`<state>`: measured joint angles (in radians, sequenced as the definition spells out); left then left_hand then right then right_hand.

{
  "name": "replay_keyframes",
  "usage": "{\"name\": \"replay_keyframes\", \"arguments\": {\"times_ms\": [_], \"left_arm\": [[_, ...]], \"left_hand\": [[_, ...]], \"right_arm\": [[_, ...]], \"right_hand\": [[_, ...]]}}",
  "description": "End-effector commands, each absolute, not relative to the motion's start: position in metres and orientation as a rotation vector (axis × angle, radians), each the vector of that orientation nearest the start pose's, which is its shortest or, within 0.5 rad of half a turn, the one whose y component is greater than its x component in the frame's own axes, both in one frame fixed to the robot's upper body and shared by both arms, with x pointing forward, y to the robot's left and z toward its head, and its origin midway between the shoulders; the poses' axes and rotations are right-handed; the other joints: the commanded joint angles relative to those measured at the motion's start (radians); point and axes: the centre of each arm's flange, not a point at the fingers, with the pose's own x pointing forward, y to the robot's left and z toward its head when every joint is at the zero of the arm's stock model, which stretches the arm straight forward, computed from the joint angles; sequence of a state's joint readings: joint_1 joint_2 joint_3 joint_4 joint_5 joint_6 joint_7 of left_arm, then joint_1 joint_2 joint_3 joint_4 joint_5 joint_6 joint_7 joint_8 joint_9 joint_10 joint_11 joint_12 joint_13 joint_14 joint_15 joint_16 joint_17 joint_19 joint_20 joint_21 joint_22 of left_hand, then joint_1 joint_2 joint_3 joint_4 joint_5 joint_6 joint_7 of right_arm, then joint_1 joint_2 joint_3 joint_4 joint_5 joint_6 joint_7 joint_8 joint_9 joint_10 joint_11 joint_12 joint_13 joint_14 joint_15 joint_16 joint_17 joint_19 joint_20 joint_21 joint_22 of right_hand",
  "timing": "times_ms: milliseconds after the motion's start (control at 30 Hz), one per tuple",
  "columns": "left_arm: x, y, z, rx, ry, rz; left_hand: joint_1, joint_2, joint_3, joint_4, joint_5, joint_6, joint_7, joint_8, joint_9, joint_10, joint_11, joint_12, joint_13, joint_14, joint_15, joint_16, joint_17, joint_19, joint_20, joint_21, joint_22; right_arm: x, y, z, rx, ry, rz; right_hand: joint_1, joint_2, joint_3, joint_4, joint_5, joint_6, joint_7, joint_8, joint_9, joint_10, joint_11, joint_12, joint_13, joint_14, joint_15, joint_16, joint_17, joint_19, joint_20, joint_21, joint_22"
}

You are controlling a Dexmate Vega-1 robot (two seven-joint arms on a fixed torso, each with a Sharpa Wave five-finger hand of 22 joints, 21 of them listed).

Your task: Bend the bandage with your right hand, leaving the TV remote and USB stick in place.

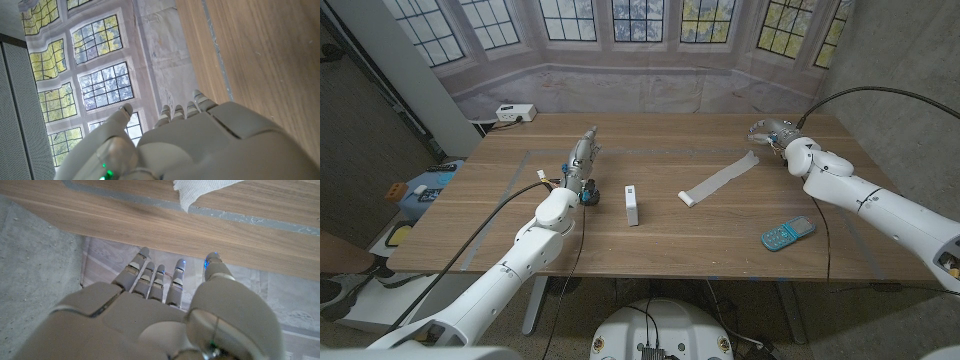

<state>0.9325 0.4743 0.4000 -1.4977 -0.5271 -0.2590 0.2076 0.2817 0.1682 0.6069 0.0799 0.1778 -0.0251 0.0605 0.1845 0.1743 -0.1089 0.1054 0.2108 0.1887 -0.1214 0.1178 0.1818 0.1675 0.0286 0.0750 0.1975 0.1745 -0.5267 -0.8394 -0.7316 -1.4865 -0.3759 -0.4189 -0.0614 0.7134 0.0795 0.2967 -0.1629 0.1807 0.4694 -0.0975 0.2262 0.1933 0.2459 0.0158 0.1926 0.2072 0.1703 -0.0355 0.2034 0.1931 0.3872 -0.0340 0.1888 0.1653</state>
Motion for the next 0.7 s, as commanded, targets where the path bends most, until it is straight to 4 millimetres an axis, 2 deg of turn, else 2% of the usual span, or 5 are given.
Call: {"name": "replay_keyframes", "arguments": {"times_ms": [33,300,700], "left_arm": [[0.6238,0.235,-0.0305,-0.038,-0.633,-0.127],[0.6235,0.2324,-0.0302,-0.048,-0.635,-0.134],[0.622,0.2286,-0.0316,-0.046,-0.632,-0.133]], "left_hand": [[-0.004,-0.001,0.005,0.0,0.001,-0.004,-0.002,-0.001,0.003,-0.002,0.003,-0.001,0.001,-0.004,0.002,-0.004,0.004,0.004,0.005,0.002,0.002],[-0.005,-0.001,0.006,-0.001,0.001,0.001,0.0,0.001,0.004,-0.002,0.005,-0.001,0.001,-0.003,0.002,-0.003,0.003,0.005,0.007,0.003,0.003],[-0.006,-0.001,0.007,-0.001,0.001,0.003,0.001,0.001,0.004,0.002,0.004,0.0,0.001,-0.001,0.003,-0.003,0.004,0.008,0.007,0.004,0.003]], "right_arm": [[0.6669,-0.3468,0.0624,-1.445,-0.26,-0.287],[0.6687,-0.3488,0.06,-1.532,-0.217,-0.27],[0.6744,-0.3524,0.0563,-1.569,-0.206,-0.257]], "right_hand": [[0.017,0.001,0.002,-0.006,0.005,0.023,-0.003,0.011,0.003,0.003,0.014,0.007,0.001,0.013,-0.003,0.007,0.002,0.01,-0.001,0.005,0.003],[0.024,-0.005,0.002,-0.008,0.006,0.03,-0.003,0.01,0.004,-0.01,0.014,0.003,0.0,0.01,-0.001,0.005,0.002,0.01,0.0,0.004,0.003],[0.045,-0.009,0.005,-0.012,0.009,0.051,-0.006,0.013,0.004,-0.021,0.014,0.001,-0.001,0.01,-0.003,0.004,0.001,0.011,0.001,0.003,0.003]]}}
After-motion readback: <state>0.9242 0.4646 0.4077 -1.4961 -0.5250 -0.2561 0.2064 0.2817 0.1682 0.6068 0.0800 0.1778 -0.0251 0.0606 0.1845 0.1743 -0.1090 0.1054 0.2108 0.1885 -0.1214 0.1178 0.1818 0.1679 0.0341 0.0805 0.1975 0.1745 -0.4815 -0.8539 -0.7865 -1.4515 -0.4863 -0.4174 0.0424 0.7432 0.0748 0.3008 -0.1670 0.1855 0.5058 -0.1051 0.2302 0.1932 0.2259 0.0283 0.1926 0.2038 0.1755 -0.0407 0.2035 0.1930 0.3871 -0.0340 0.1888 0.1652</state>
